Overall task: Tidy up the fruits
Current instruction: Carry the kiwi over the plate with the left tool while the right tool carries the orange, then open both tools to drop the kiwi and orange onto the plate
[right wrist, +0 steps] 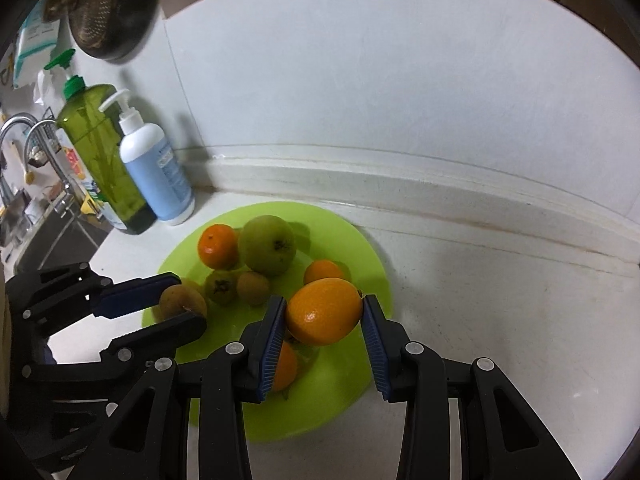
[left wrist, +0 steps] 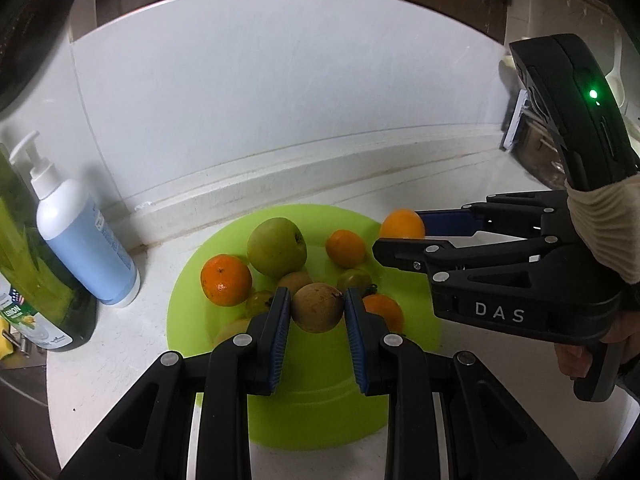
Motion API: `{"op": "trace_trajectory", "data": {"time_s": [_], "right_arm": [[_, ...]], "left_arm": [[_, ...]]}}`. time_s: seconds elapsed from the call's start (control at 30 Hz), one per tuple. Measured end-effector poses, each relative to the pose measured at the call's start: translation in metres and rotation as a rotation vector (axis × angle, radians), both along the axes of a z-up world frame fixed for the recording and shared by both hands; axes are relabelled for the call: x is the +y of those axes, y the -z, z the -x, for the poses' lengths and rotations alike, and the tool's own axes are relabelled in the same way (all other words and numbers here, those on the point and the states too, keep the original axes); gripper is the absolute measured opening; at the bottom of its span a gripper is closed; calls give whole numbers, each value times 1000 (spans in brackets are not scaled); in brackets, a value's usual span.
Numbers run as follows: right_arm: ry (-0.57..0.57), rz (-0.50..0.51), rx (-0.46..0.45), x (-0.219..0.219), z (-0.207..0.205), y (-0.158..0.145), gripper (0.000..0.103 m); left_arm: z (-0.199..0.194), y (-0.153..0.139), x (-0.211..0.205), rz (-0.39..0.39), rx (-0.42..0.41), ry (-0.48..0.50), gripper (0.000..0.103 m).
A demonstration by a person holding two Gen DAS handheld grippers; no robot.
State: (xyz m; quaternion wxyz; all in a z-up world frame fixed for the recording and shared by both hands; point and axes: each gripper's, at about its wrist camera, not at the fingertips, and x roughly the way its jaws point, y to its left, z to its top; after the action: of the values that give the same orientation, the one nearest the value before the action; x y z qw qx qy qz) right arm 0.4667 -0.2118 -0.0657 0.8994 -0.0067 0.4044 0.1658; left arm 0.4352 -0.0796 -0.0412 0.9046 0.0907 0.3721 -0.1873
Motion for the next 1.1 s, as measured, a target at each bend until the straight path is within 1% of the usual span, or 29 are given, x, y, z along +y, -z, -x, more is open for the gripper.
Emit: {"op": "trace_trajectory", "data": {"time_s": [0.17,0.2,0.27,0.4,0.43,0.47,0.53,0.6,0.7,0.73,0.8,0.87,0.9,0.97,1.0,1.03,1.07,1.1], "right_arm": [[-1,-5,17,-2,-8,8,39],[-1,-6,19,-1,-10,8,39],[3,-9,21,-3,-11,10,39],[2,-31,32,-5,-12,10,41],[3,-32,31,-5,-11,9,44],[4,-30,26,-5,-10,8,45],[7,-31,23,-6,-6,7,45],[12,-34,21,-6,-2,5,45],[29,-26,5,-5,10,0,46],[37,-24,-4,-5,16,-2,49],[53,-24,-20,-5,27,-7,51],[74,-28,-40,-5,40,-13,55],[89,-29,-56,-5,50,-17,58],[115,-32,-85,-5,67,-25,60],[126,-34,-94,-5,73,-28,62],[140,-38,-107,-5,83,-31,66],[155,-44,-122,-4,93,-35,68],[169,-46,-134,-3,101,-39,70]], "left_arm": [[-6,5,-1,-12,8,-11,28],[-7,5,-1,-9,9,-13,30],[-7,4,0,3,8,-21,41],[-2,-4,4,12,-10,-48,43],[0,-6,6,16,-15,-57,45],[3,-10,9,18,-26,-70,48],[10,-15,13,14,-47,-91,52],[16,-20,17,-2,-68,-112,53],[28,-27,23,-17,-96,-142,55],[32,-29,25,-22,-102,-153,58],[41,-33,31,-26,-109,-170,59],[49,-37,37,-25,-119,-184,63],[53,-39,40,-25,-130,-191,64],[65,-45,46,-24,-156,-206,68],[69,-47,48,-21,-167,-212,70],[77,-51,52,-13,-182,-214,75],[83,-53,54,-8,-196,-214,80],[89,-55,56,-4,-213,-216,83]]}}
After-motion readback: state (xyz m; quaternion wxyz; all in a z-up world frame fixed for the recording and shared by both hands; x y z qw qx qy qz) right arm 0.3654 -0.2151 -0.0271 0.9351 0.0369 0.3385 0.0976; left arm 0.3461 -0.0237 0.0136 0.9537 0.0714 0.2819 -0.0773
